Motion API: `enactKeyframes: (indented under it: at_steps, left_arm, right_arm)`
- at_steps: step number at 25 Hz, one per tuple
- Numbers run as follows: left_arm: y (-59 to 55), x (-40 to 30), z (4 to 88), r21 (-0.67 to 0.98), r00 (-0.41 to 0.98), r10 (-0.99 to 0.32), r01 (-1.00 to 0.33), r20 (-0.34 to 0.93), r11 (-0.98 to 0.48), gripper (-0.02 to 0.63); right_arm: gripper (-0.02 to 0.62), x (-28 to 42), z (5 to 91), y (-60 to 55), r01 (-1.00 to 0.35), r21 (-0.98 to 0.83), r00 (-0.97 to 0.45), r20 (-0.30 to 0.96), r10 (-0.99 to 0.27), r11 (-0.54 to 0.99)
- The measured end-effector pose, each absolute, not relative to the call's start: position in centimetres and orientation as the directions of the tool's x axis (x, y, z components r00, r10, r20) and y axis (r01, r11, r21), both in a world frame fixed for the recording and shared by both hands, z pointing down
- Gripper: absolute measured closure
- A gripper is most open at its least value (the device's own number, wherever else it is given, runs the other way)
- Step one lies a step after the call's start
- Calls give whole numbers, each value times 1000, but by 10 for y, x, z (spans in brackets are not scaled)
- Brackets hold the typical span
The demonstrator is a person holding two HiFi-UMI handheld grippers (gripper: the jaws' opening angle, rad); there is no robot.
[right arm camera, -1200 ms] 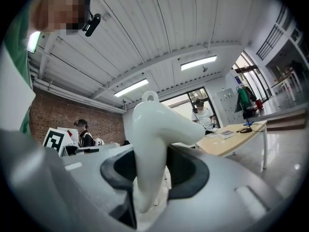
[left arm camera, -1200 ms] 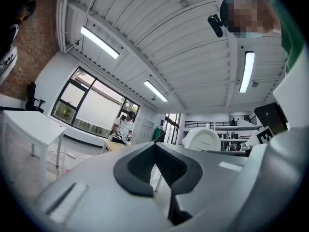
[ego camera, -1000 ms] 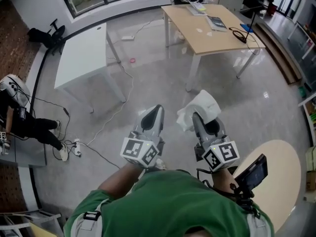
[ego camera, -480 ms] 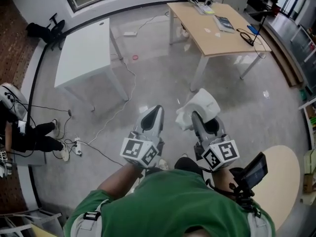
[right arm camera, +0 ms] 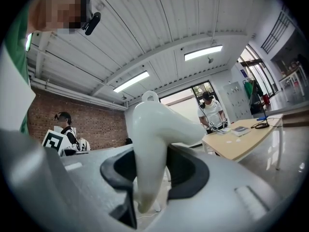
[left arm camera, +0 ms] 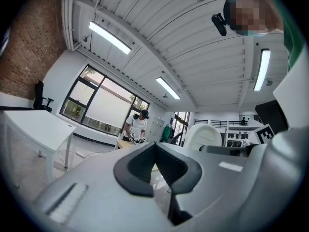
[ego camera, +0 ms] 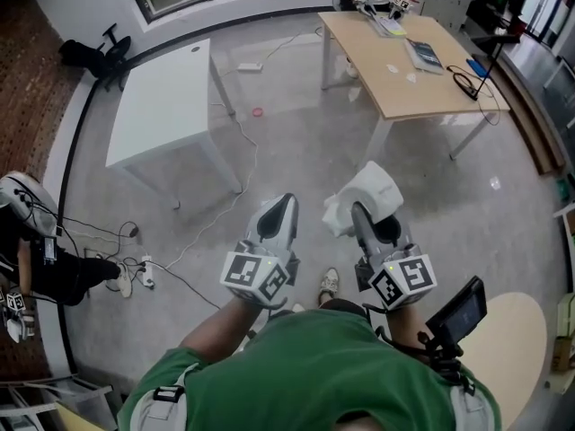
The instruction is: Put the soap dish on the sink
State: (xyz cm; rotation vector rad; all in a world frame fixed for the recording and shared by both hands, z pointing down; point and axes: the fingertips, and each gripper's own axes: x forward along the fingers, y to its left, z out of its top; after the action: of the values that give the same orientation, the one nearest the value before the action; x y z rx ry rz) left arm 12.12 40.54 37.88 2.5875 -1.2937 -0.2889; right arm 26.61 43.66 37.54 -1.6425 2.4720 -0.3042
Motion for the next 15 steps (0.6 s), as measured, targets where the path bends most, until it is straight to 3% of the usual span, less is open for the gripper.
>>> enactKeyframes:
  at_steps: [15]
  left_arm:
    - [324,177,372,218,521,-848,-821,-95,-528,600]
  right_arm:
    - [451,330,380,342,-858,-276,-439,-48,-897,434]
